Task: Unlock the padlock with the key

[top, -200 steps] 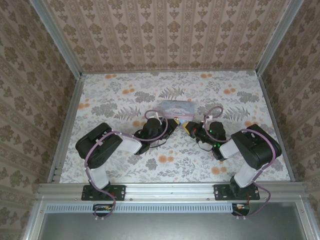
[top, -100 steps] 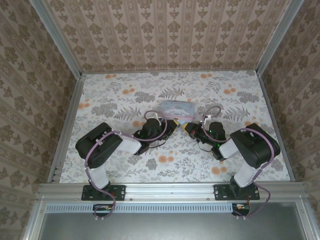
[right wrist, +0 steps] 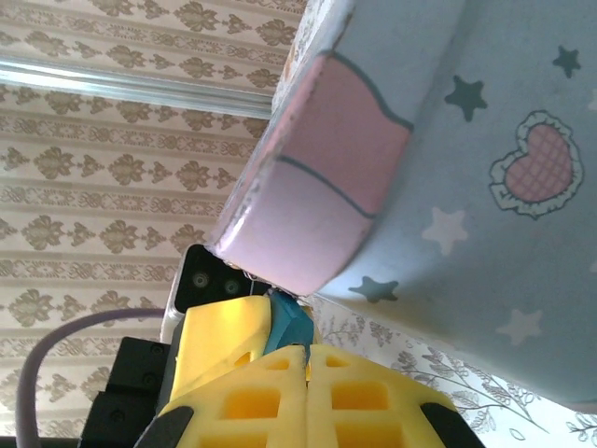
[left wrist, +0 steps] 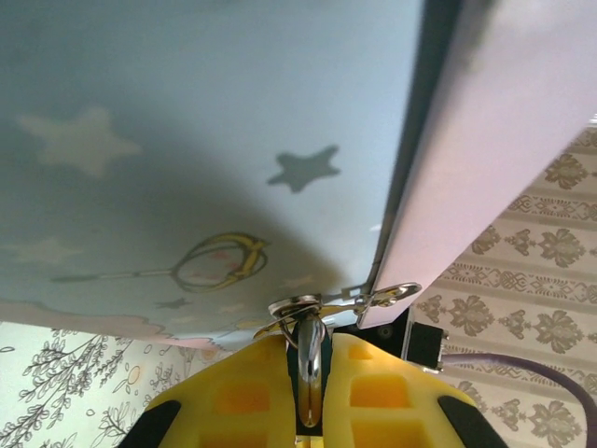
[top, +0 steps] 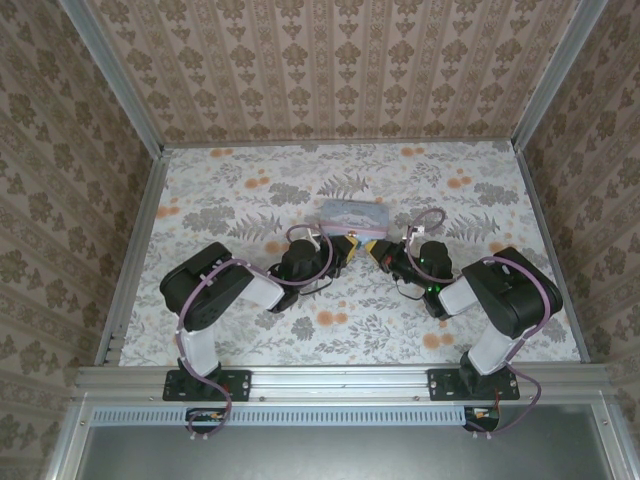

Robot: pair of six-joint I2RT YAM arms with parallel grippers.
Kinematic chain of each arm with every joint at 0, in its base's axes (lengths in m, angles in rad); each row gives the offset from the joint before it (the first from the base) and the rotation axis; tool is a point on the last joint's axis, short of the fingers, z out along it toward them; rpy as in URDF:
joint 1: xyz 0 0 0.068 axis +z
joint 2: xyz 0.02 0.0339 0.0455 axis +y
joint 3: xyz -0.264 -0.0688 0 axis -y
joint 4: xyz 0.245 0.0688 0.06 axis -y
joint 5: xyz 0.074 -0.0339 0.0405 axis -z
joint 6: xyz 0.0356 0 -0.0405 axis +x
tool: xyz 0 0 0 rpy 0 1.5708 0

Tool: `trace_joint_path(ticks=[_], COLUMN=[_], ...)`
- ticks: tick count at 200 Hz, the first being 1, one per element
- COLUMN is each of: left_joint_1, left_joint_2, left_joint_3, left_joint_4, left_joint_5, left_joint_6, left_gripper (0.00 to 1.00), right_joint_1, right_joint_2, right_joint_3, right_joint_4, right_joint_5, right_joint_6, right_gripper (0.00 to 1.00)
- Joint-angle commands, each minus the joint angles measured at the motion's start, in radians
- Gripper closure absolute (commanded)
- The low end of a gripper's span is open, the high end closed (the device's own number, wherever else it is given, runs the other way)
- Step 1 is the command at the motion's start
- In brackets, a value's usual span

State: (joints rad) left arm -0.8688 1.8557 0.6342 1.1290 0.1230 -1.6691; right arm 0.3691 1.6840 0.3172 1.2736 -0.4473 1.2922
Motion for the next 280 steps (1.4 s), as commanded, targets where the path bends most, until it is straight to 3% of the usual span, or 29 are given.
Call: trace_joint_path(ticks=[1, 37, 87, 176, 227, 254, 280], left_joint_1=[-0.081, -0.081, -0.084, -0.080, -0.031, -0.009, 0.013], left_joint_2=[-0.012, -0.007, -0.009, 0.008, 0.054, 0.072, 0.079], left_joint_3=[0.026, 0.027, 0.019, -0.004, -0.033, -0.028, -0.034], left_joint_4=[0.153, 0.152, 0.153, 0.142, 0.100, 0.074, 0.056], left_joint_5=[0.219, 0.220, 0.217, 0.201, 0.188, 0.201, 0.217], left_joint_6=[-0.025, -0.031, -0.034, -0.009, 0.095, 0.142, 0.173], left_gripper=[1.00, 1.00, 1.00, 1.00, 1.00, 1.00, 1.00], right_joint_1=[0.038, 0.041, 0.048, 0.040, -0.002, -0.018, -0.027], right_joint_2=[-0.023, -0.014, -0.029, -0.014, 0.003, -0.003, -0.047], right_joint_3=[0.057, 0.043, 0.062, 0.086, 0.058, 0.042, 0.016], right_joint_4=[0.070, 0.071, 0.070, 0.049, 0.039, 0.004, -0.105], right_joint_5=[-0.009, 0.052, 0.061, 0.022, 0.011, -0.012, -0.037], right_joint_6=[0.093, 0.249, 0.320, 0.137, 0.102, 0.077, 0.003], right_gripper=[1.00, 1.00, 1.00, 1.00, 0.49, 0.38, 0.34])
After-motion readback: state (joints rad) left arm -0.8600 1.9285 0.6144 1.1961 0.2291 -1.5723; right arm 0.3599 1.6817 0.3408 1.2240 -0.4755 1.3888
